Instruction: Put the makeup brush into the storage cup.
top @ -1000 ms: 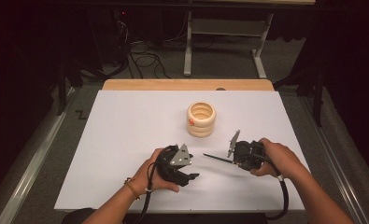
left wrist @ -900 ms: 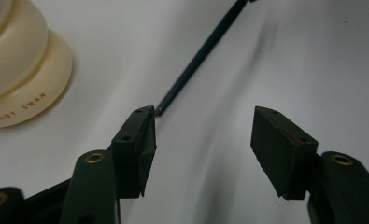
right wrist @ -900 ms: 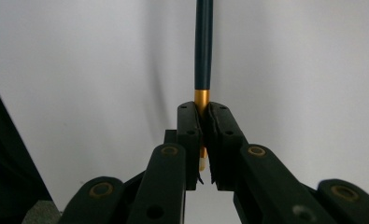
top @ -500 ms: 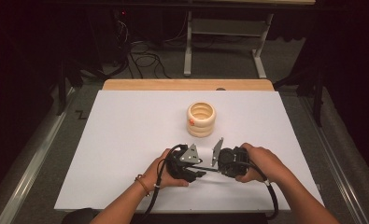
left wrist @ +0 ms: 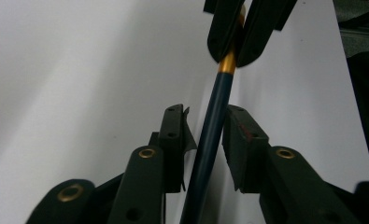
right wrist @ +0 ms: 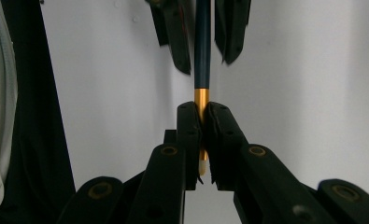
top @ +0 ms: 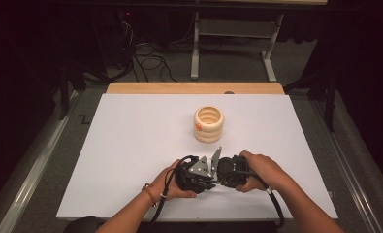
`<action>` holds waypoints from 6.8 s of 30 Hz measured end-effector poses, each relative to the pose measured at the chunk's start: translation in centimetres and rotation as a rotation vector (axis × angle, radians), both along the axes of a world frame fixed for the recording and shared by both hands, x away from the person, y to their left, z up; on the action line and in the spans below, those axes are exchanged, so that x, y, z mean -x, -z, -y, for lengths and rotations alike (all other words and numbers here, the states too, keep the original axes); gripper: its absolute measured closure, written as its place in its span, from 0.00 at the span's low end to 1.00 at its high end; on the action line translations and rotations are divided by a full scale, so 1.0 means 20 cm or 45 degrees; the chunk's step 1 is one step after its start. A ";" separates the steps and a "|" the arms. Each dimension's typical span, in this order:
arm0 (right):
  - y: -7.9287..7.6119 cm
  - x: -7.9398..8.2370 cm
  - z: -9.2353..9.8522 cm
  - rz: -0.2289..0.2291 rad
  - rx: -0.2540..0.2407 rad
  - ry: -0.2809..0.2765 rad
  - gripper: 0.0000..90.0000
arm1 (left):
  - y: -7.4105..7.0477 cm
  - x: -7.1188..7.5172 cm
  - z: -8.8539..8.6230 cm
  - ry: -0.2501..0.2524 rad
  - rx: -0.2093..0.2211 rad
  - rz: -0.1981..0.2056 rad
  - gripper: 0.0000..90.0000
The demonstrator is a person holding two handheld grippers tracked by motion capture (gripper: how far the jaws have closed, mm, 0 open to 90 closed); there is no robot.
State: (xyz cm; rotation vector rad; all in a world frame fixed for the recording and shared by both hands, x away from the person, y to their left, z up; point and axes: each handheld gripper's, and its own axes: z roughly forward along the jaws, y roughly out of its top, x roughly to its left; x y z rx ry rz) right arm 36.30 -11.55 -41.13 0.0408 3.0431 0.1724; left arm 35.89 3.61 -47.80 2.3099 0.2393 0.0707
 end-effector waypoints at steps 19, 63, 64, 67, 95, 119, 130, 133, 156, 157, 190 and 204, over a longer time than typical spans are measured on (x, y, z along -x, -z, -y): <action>-0.04 -0.01 -0.05 -0.010 -0.172 -0.020 0.95 | 0.02 -0.01 -0.03 0.040 0.050 0.012 0.89; -0.19 0.01 0.54 0.529 -0.971 0.473 0.30 | -0.23 -0.19 -0.13 -0.201 0.346 0.116 0.92; -0.18 0.02 0.57 0.540 -0.982 0.490 0.30 | -0.24 -0.20 -0.13 -0.207 0.351 0.120 0.92; -0.15 0.04 0.65 0.547 -1.019 0.530 0.30 | -0.28 -0.23 -0.13 -0.231 0.371 0.134 0.92; 0.13 0.16 0.90 0.594 -1.145 0.677 0.30 | -0.54 -0.61 0.04 -0.324 0.434 0.230 0.92; 0.12 0.16 0.98 0.651 -1.213 0.695 0.32 | -0.51 -0.88 0.16 -0.480 0.401 0.246 0.92; 0.12 0.16 0.98 0.629 -1.182 0.702 0.32 | -0.42 -0.96 0.15 -0.504 0.408 0.208 0.92; 0.12 0.16 0.98 0.628 -1.182 0.702 0.33 | -0.43 -0.96 0.15 -0.513 0.393 0.219 0.92; 0.13 0.16 0.95 0.602 -1.142 0.689 0.33 | -0.37 -0.95 0.09 -0.461 0.355 0.177 0.91; 0.13 0.16 0.95 0.599 -1.142 0.689 0.33 | -0.37 -0.95 0.09 -0.458 0.357 0.173 0.91; 0.14 0.16 0.94 0.567 -1.148 0.706 0.34 | -0.34 -0.91 0.07 -0.461 0.342 0.179 0.91; 0.14 0.15 0.95 0.567 -1.157 0.705 0.33 | -0.34 -0.89 0.08 -0.462 0.327 0.199 0.80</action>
